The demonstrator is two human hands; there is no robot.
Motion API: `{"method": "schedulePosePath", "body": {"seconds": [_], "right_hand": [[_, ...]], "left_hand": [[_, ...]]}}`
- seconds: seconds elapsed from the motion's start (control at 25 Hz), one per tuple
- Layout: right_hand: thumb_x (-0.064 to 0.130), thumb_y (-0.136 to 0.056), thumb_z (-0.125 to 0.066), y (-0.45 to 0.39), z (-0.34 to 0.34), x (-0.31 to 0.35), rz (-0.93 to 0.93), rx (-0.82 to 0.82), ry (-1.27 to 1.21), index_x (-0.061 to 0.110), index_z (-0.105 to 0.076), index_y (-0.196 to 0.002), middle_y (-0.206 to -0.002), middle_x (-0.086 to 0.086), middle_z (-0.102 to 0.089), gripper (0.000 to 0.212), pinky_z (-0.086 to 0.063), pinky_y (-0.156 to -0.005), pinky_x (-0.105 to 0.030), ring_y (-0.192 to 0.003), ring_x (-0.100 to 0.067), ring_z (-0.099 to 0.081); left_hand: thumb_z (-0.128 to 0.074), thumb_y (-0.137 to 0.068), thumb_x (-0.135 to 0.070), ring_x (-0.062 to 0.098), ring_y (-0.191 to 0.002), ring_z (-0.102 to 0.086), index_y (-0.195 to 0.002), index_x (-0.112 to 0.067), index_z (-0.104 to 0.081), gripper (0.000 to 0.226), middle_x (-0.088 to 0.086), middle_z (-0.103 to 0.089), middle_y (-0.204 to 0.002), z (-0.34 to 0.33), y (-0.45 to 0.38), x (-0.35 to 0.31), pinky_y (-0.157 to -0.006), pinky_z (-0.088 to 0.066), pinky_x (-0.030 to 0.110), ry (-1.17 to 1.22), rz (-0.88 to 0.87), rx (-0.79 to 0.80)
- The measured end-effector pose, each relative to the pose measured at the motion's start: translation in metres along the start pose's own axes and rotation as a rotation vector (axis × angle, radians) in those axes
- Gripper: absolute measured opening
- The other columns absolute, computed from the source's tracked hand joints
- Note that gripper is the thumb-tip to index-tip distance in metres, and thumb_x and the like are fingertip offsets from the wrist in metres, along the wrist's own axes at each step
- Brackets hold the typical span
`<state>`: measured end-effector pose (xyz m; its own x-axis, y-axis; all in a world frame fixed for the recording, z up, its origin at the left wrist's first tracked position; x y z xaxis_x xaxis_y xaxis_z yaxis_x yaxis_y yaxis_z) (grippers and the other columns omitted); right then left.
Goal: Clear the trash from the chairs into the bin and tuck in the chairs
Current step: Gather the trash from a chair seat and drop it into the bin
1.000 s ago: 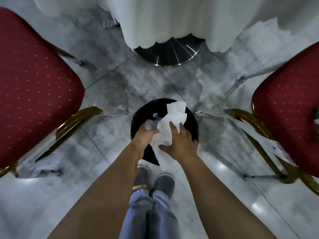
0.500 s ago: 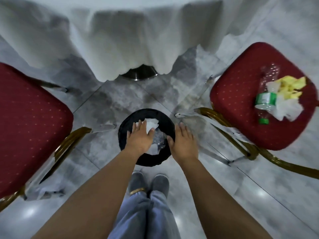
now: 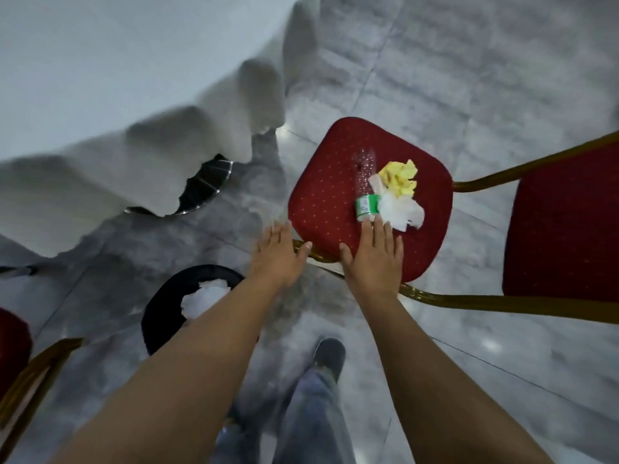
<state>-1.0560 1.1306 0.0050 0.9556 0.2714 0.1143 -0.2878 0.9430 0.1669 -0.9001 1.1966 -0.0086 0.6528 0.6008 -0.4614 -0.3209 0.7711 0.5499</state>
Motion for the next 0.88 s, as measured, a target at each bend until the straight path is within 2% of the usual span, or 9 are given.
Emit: {"method": "schedulePosePath", "body": {"seconds": [0.12,0.32,0.48,0.56,0.64,0.68,0.76,0.8,0.88], "right_hand": [[0.055,-0.097,-0.039,-0.036,0.01,-0.047,-0.051,-0.016,0.005,0.018,-0.01,-0.157,-0.166,-0.005,-0.008,0.076,-0.003,-0.122,-0.047,-0.153,-0.024,-0.004],[0.061,-0.091,-0.047,-0.101,0.01,-0.104,-0.056,0.051,0.003,0.023,-0.003,-0.157,-0.166,-0.003,-0.002,0.088,-0.002,-0.119,-0.056,-0.153,-0.025,0.001],[0.057,-0.083,-0.064,-0.157,-0.001,-0.124,-0.034,0.185,0.013,0.031,0.012,-0.154,-0.165,-0.003,0.012,0.107,-0.007,-0.116,-0.066,-0.152,-0.03,0.007],[0.055,-0.079,-0.071,-0.179,-0.01,-0.131,-0.018,0.28,0.007,0.036,0.019,-0.151,-0.163,-0.003,0.02,0.117,-0.01,-0.113,-0.069,-0.151,-0.033,0.009],[0.054,-0.077,-0.073,-0.195,-0.018,-0.134,0.008,0.341,-0.002,0.039,0.023,-0.149,-0.162,-0.003,0.025,0.121,-0.014,-0.112,-0.071,-0.151,-0.035,0.008],[0.053,-0.077,-0.074,-0.202,-0.023,-0.135,0.021,0.357,-0.027,0.041,0.024,-0.148,-0.162,-0.002,0.026,0.121,-0.018,-0.111,-0.07,-0.151,-0.036,0.005],[0.046,-0.078,-0.074,-0.211,-0.028,-0.133,0.058,0.354,-0.097,0.043,0.022,-0.149,-0.163,-0.003,0.021,0.119,-0.035,-0.105,-0.065,-0.148,-0.039,-0.015],[0.039,-0.079,-0.074,-0.214,-0.031,-0.132,0.084,0.341,-0.136,0.042,0.019,-0.15,-0.164,-0.005,0.015,0.117,-0.044,-0.099,-0.059,-0.142,-0.041,-0.028],[0.023,-0.081,-0.073,-0.217,-0.036,-0.129,0.121,0.292,-0.219,0.037,0.01,-0.154,-0.162,-0.011,-0.006,0.111,-0.049,-0.093,-0.051,-0.13,-0.04,-0.04]], "left_hand": [[-0.03,-0.098,-0.059,0.023,-0.152,0.007,-0.157,-0.015,-0.001,0.08,0.007,0.005,-0.165,-0.014,-0.032,-0.054,-0.122,-0.001,0.047,0.004,0.015,0.006],[-0.033,-0.095,-0.064,0.022,-0.152,0.005,-0.157,-0.014,0.0,0.086,0.008,0.005,-0.165,-0.039,-0.086,-0.124,-0.122,-0.003,0.046,0.058,0.082,0.027],[-0.035,-0.091,-0.069,0.024,-0.152,0.004,-0.157,-0.013,-0.001,0.092,0.009,0.005,-0.165,-0.05,-0.13,-0.15,-0.122,-0.005,0.046,0.104,0.161,0.013],[-0.04,-0.089,-0.071,0.027,-0.151,-0.002,-0.157,-0.013,-0.007,0.095,0.012,0.0,-0.164,-0.054,-0.145,-0.158,-0.121,-0.011,0.045,0.076,0.207,-0.016],[-0.048,-0.085,-0.071,0.032,-0.147,-0.014,-0.154,-0.014,-0.019,0.095,0.015,-0.013,-0.16,-0.058,-0.157,-0.165,-0.118,-0.02,0.045,0.038,0.245,-0.076],[-0.052,-0.083,-0.07,0.034,-0.144,-0.019,-0.152,-0.015,-0.024,0.093,0.016,-0.02,-0.156,-0.06,-0.161,-0.167,-0.115,-0.024,0.044,0.041,0.263,-0.099],[-0.061,-0.079,-0.066,0.035,-0.139,-0.026,-0.149,-0.016,-0.029,0.092,0.016,-0.026,-0.15,-0.066,-0.169,-0.17,-0.112,-0.029,0.044,0.142,0.284,-0.1],[-0.066,-0.078,-0.062,0.035,-0.137,-0.03,-0.148,-0.015,-0.029,0.092,0.016,-0.029,-0.148,-0.07,-0.173,-0.17,-0.112,-0.031,0.043,0.238,0.29,-0.092],[-0.073,-0.076,-0.051,0.033,-0.132,-0.039,-0.147,-0.015,-0.031,0.09,0.014,-0.037,-0.143,-0.078,-0.181,-0.169,-0.111,-0.035,0.042,0.442,0.29,-0.099]]}}
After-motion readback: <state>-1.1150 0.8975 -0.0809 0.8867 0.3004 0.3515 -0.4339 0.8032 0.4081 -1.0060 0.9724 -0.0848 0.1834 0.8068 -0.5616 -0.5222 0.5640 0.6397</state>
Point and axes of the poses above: each hand's wrist, its own y-axis away from the middle knuckle, its own z-axis out of the back of the hand, x = y × z, the point moved 1 cm from there along -y, towards the middle knuckle
